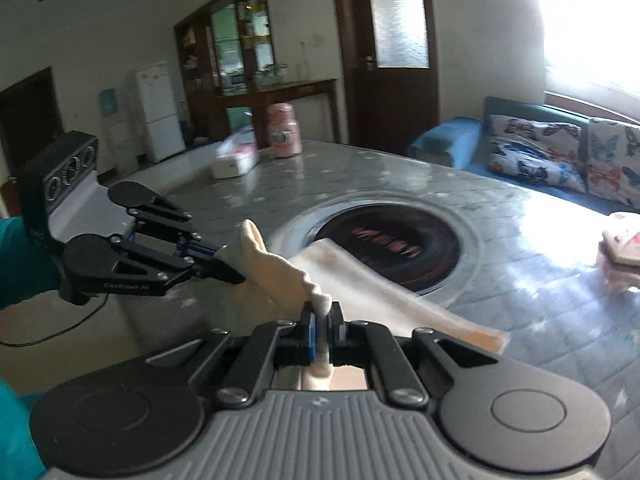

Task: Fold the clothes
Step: 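Lift the hem with both grippers and fold it over toward the collar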

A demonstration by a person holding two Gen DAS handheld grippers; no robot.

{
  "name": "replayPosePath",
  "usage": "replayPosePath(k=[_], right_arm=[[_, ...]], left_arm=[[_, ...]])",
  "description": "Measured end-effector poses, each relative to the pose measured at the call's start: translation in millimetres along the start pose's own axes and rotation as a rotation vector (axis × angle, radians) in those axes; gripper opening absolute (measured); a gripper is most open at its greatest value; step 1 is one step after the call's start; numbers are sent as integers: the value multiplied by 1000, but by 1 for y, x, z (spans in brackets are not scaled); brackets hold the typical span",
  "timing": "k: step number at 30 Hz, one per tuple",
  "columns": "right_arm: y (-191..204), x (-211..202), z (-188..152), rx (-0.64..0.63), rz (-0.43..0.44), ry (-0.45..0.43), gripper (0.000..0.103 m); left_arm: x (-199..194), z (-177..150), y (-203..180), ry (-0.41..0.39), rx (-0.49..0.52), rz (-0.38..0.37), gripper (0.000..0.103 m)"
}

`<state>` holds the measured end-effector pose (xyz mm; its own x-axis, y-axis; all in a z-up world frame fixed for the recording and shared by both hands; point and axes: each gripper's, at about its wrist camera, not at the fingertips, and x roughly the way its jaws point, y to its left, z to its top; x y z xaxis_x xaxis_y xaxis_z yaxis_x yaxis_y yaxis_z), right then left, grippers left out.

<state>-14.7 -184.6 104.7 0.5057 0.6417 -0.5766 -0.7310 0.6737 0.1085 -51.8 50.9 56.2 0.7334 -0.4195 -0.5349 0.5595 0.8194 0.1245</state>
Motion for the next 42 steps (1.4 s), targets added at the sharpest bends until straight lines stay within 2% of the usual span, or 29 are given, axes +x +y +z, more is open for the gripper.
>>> replayPosePath(k=[6,11,15,18,20,21,25,30,37,42], right_arm=[[-51,68,15,70,-115,44,5],[-79,118,-3,202,-191,96,6],[-85,121,-15,253,-257,62,15],[-87,118,-23,275,-309,31,16],[-84,111,-24,268,-318,20,17],[-82,107,-24,268,-308,17,17],[-78,90,-33,259,-291,27,17],[-76,78,-45,261,-293,37,18],[-78,84,-45,219,-278,41,18],[-80,94,-44,163,-270,60,16]], left_arm=[[83,16,33,70,-69,50,6],[130,6,46,145,-153,99,10],[135,2,51,143,-202,134,18],[129,2,54,115,-236,169,31],[119,4,54,82,-255,178,44],[112,5,52,66,-256,178,45],[88,7,31,19,-217,142,47],[77,5,-12,6,-148,36,46],[93,3,-50,18,-80,-83,45],[102,0,-55,35,-81,-114,44]])
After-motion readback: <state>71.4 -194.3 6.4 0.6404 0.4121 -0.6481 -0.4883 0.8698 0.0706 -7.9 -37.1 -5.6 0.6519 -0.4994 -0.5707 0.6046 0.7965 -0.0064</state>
